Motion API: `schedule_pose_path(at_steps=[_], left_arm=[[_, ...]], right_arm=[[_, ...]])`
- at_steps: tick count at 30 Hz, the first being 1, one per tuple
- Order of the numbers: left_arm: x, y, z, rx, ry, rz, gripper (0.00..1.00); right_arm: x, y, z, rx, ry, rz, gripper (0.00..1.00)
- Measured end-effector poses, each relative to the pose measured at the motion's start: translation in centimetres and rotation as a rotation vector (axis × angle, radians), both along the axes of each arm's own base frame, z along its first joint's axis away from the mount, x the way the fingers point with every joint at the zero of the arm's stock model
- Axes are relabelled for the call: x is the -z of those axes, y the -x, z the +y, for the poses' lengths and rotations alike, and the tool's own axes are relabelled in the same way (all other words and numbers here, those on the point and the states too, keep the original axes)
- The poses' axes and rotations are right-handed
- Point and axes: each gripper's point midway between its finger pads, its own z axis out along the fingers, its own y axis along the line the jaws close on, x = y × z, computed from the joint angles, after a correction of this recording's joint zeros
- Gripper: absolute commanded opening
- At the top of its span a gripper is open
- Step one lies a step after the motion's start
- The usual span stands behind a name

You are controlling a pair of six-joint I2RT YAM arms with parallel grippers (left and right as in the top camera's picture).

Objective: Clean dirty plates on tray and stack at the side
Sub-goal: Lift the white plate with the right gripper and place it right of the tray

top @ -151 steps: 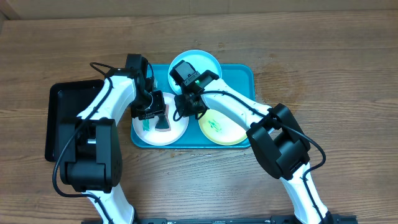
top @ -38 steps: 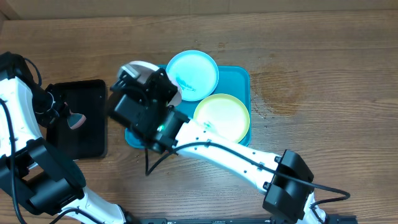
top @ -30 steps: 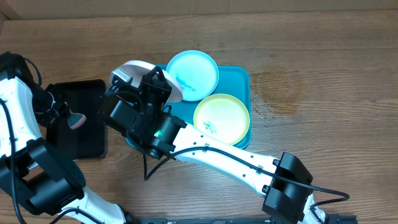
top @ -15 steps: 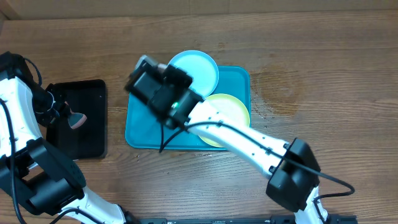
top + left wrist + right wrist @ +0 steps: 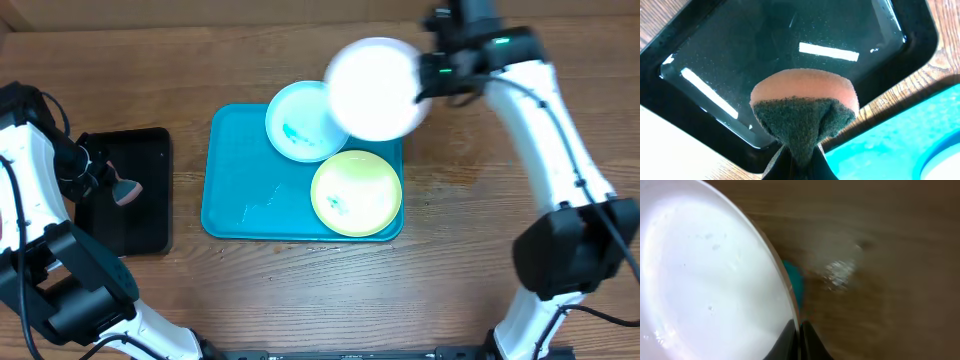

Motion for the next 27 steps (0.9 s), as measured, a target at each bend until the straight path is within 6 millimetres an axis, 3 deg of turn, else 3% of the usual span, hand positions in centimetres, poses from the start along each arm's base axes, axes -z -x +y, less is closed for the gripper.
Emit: schedule_pose_path(at_steps=[1,6,11,19,20,22,23,27], left_arm=[[0.0,0.0,0.0,0.001,0.001,-0.002,0.04],[0.0,-0.3,-0.5,0.014,0.006,-0.005,0.04],[0.0,-0.8,-1.1,0.037,0.003,-0.012,0.04],[0.0,-1.2,-2.0,0.064,0.003,-0.012,0.04],[0.0,-1.2,-2.0,0.065,0.002,-0.012,0.04],[0.0,-1.2,-1.9,0.069,0.002,-0.012,0.04],[0.0,-1.2,-1.9,0.072,0.001,-0.013,0.04],[0.0,-1.3,-1.9,0.08,-0.001,-0.016,0.04]], right_arm=[[0.7,0.2,-2.2,0.048,-0.01,0.028,0.04],[4.8,1.7,-9.0,0.208,-0.053,0.132,0.04],[8.7,3.2,-13.2,0.314,-0.072,0.18,0.04],[12.2,5.8,-14.5,0.356,-0.063,0.258,0.04],[12.3,6.1,-14.6,0.358,-0.053,0.27,0.08],[12.4,6.6,-14.8,0.368,-0.038,0.293,0.41],[12.5,6.9,-14.8,0.372,-0.033,0.304,0.51],[12.5,8.5,-14.6,0.373,-0.027,0.371,0.54]])
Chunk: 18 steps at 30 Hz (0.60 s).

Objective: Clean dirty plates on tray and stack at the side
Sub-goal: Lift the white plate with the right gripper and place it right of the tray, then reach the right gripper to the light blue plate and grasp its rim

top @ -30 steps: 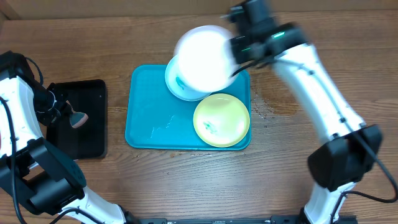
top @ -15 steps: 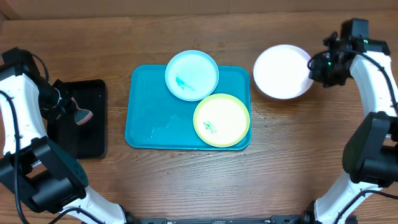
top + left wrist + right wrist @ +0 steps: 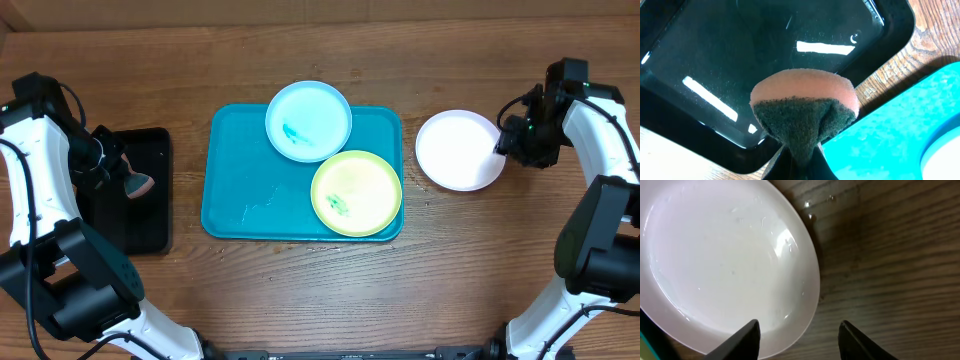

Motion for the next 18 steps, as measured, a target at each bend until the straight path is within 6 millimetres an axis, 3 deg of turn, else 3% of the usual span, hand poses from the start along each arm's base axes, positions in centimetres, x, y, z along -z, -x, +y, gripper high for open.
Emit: schedule_pose_path(at_steps=[2,4,6,9,13,16,18], left_arm=[[0.0,0.0,0.0,0.002,0.0,-0.001,0.04],[0.0,-0.1,-0.1,0.005,-0.001,-0.002,0.04],[0.0,-0.3,-0.2,0.012,-0.003,-0.006,0.04],[0.0,-0.6,-0.7,0.027,-0.005,-0.009,0.04],[0.0,-1.2,-2.2,0.082,-0.007,-0.011,0.04],[0.0,-1.7,-3.5,0.137,-0.009,-0.014,0.04],[0.0,-2.1,-4.2,0.16,-0.013,-0.02,0.04]], right_arm=[[-0.5,0.3,0.2,0.0,-0.01,0.015,0.58],[-1.8,-0.7,0.8,-0.003,-0.052,-0.021,0.58],[-3.6,-3.2,2.1,-0.026,-0.133,-0.128,0.58],[-6.7,-7.7,4.8,-0.106,-0.25,-0.345,0.69],[-9.8,-11.9,9.9,-0.276,-0.309,-0.572,0.64],[-11.3,-13.7,15.7,-0.415,-0.305,-0.686,0.59],[-11.3,-14.3,19.8,-0.49,-0.284,-0.726,0.59]])
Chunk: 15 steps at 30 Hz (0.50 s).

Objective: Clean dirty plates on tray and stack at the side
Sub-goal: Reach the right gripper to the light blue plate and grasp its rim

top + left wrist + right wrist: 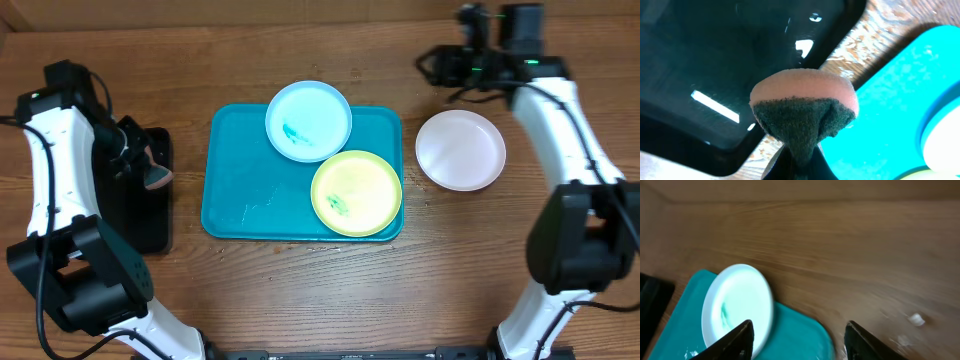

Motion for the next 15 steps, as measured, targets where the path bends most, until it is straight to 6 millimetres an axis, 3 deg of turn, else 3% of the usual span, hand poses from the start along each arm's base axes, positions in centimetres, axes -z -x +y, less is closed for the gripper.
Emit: schedule_pose_path(at_steps=[3,7,11,15], left_arm=[[0.0,-0.6,-1.2,0.037,-0.004,-0.011,0.04],[0.0,-1.0,-2.5,0.101,-0.009,-0.015,0.04],[0.0,-1.3,-3.6,0.146,-0.012,-0.02,0.04],[0.0,-1.5,-3.8,0.157,-0.014,-0.025,0.04]], right_arm=[[1.8,-0.4,5.1,-0.069,0.074,-0.055,0.6],[6.5,-0.3,9.3,-0.126,0.217,-0.075,0.6],[10.0,-0.4,10.7,-0.136,0.324,-0.085,0.59],[11.2,-0.7,10.9,-0.138,0.364,-0.1,0.57]])
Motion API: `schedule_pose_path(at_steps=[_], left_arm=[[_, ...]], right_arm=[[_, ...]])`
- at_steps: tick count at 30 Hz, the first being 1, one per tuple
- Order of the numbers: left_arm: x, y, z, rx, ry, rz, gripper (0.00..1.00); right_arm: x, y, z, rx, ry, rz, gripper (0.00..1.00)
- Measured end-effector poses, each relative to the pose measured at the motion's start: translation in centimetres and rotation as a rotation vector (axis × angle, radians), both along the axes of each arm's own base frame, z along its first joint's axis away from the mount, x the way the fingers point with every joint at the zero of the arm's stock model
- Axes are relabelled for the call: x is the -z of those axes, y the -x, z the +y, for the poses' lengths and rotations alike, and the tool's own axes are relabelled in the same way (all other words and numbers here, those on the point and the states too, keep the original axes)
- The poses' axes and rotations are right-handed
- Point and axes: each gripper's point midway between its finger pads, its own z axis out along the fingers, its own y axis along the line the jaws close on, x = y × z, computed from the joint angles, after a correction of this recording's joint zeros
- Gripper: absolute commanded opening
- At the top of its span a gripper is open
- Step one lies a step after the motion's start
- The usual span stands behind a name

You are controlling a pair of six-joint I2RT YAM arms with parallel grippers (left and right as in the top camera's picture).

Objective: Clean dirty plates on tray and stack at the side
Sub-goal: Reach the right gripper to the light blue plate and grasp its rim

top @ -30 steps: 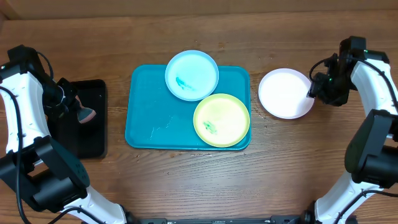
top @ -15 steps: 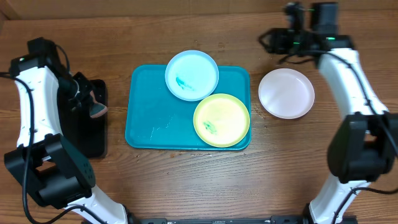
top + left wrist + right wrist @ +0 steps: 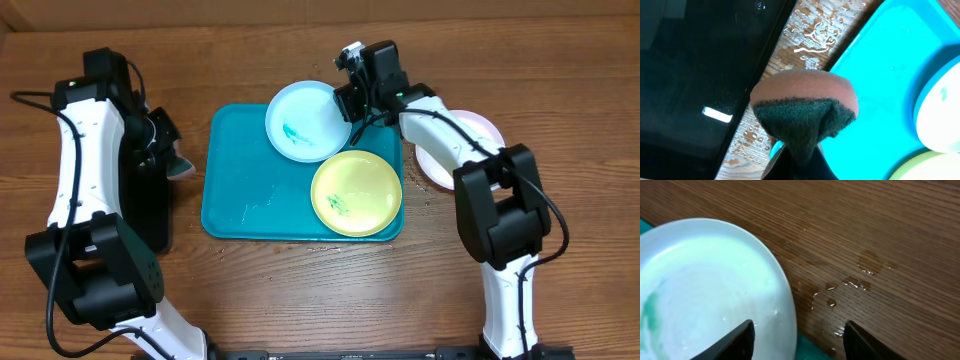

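A teal tray (image 3: 250, 190) holds a pale blue plate (image 3: 303, 118) with a green smear at its far edge and a yellow-green plate (image 3: 357, 192) with a smear at its right. A white plate (image 3: 470, 135) lies on the wood right of the tray, partly under my right arm. My right gripper (image 3: 352, 105) (image 3: 797, 347) is open, its fingers straddling the blue plate's (image 3: 705, 295) right rim. My left gripper (image 3: 172, 158) (image 3: 799, 167) is shut on an orange and dark green sponge (image 3: 802, 110), which hangs over the gap between the black tray and the teal tray (image 3: 880, 85).
A black tray (image 3: 140, 190) of water lies left of the teal tray. Water drops wet the wood (image 3: 850, 282) by the blue plate and the strip (image 3: 790, 65) between the trays. The table's back edge runs along the top.
My right gripper came down from above the table's back to the blue plate's right rim, still open. My left gripper carried the sponge right, from the black tray's edge to the gap beside the teal tray.
At first my right gripper held the white plate in the air while the left held the sponge over the black tray. Then the white plate lay on the wood at the right, released. The right gripper moved to the blue plate; the sponge moved toward the teal tray.
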Motion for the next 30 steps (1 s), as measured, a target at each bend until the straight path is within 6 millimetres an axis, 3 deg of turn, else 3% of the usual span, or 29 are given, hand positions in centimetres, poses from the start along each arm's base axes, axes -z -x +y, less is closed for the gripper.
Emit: schedule_pose_path(at_steps=[3,7,15,21,25,30], left_arm=[[0.0,0.0,0.0,0.0,0.0,-0.002,0.04],[0.0,-0.1,0.0,0.0,-0.001,-0.002,0.04],[0.0,-0.1,0.0,0.0,-0.001,-0.002,0.04],[0.0,0.0,0.0,0.0,-0.001,-0.001,0.04],[0.0,0.0,0.0,0.0,0.0,0.002,0.04],[0.0,0.1,0.0,0.0,0.0,0.002,0.04]], right_arm=[[0.8,-0.1,0.1,-0.009,0.014,-0.002,0.54],[1.8,0.1,0.4,-0.028,0.027,0.008,0.38],[2.2,0.8,1.5,-0.06,0.013,0.023,0.36],[2.5,1.2,2.1,-0.074,0.011,0.035,0.04],[2.6,1.7,2.7,-0.09,-0.005,0.052,0.04],[3.2,3.8,4.1,-0.129,-0.02,0.124,0.04]])
